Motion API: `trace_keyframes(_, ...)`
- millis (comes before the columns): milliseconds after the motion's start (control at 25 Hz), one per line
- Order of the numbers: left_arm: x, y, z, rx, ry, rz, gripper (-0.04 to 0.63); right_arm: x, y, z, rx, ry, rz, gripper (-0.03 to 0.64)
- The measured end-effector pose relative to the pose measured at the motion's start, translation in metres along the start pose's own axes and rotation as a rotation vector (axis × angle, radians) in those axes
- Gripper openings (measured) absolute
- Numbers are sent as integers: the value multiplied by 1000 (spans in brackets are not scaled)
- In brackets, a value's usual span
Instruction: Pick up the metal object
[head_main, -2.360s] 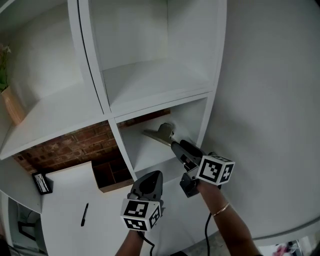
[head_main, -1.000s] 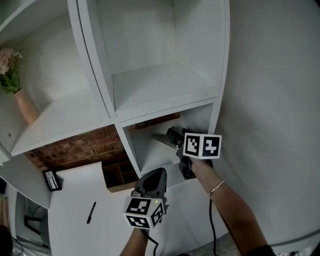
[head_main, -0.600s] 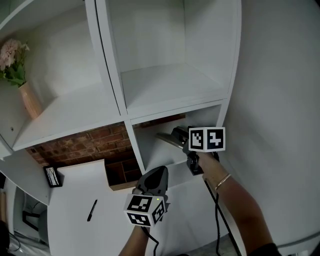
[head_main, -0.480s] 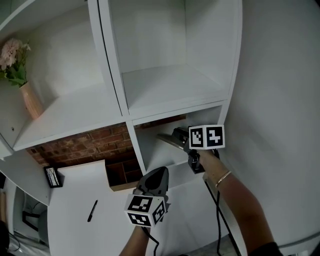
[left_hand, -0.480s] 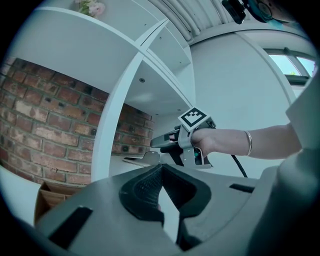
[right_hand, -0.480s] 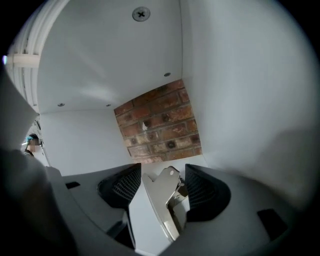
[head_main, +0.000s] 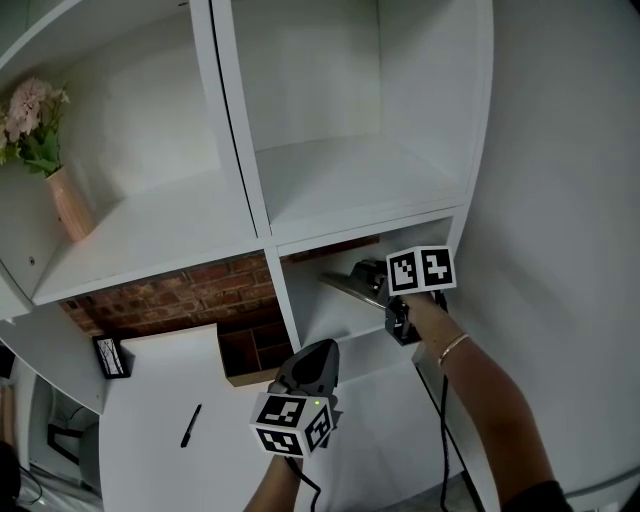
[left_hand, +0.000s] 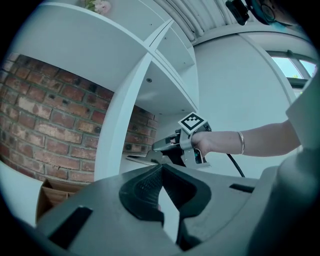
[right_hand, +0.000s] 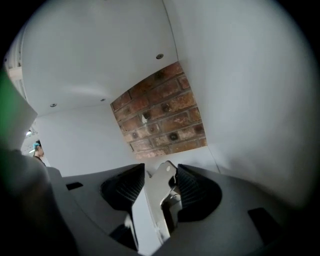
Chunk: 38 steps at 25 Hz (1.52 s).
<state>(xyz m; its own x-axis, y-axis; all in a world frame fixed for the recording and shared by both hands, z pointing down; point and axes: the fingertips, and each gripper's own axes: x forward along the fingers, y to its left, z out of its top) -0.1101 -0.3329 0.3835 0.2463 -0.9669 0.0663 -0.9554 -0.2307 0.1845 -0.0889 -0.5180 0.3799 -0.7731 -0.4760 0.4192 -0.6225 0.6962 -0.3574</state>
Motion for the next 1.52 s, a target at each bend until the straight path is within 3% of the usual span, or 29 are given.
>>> trace_keyframes(80,0,1,-1,-6,0,0,9,0,-6,-2,-21,14,-42,95)
trace_keyframes(120,0,1,-1,-6,0,-1,9,1,-8,-2,-30,18,-53,67)
trace_keyframes(440,0,4,-2,-31,-3,-2,9,0,-5,-3,-25,21,-31,60)
trace_keyframes(920,-6,5,3,-50,-23,-4,9,-14,33,-5,39,-50,103,20)
trace_keyframes(1520,-14,-1,11,-55,-44,-34,9,-53,72,-19,79,-114,224,15)
